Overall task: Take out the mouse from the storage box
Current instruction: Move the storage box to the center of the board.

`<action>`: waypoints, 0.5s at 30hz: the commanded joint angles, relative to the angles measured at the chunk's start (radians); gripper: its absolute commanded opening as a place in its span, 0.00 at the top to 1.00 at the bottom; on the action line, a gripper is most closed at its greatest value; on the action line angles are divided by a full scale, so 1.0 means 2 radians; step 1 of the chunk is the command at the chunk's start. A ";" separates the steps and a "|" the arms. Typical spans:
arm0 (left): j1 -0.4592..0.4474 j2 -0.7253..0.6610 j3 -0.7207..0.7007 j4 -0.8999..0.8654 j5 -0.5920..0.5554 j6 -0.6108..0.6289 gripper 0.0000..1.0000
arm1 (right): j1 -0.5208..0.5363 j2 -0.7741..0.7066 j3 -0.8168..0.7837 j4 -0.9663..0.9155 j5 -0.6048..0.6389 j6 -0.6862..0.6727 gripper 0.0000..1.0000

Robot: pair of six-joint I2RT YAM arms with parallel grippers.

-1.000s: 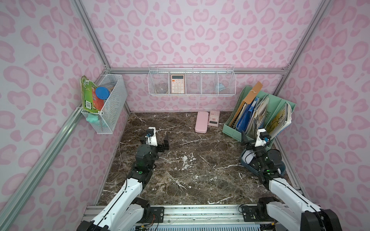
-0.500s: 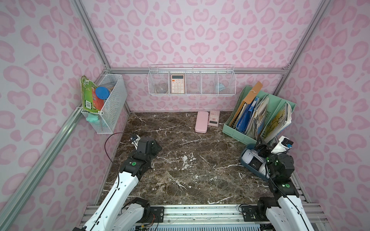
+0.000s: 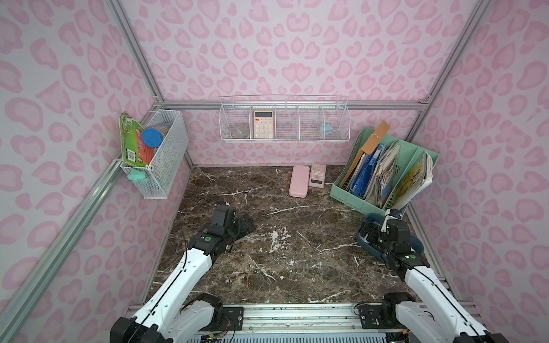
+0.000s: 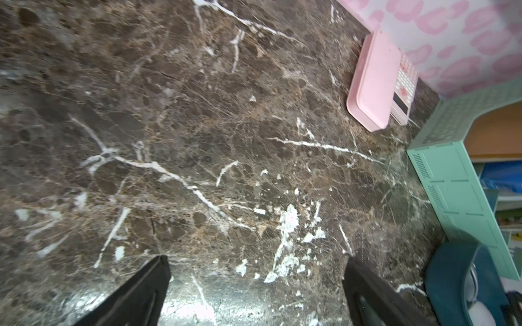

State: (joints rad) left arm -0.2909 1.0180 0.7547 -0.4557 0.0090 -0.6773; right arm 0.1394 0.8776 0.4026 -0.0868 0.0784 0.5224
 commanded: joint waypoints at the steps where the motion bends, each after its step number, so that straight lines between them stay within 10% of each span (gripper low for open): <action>1: -0.010 0.014 0.003 0.021 0.032 0.019 0.01 | 0.025 0.026 0.009 0.013 0.015 0.002 0.03; 15: -0.033 0.020 -0.013 0.027 0.017 0.025 0.01 | 0.132 0.154 0.044 0.063 -0.006 0.007 0.12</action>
State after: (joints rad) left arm -0.3557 1.0645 0.7300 -0.4091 0.0658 -0.6430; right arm 0.3691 1.1622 0.4732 -0.0017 0.0673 0.5205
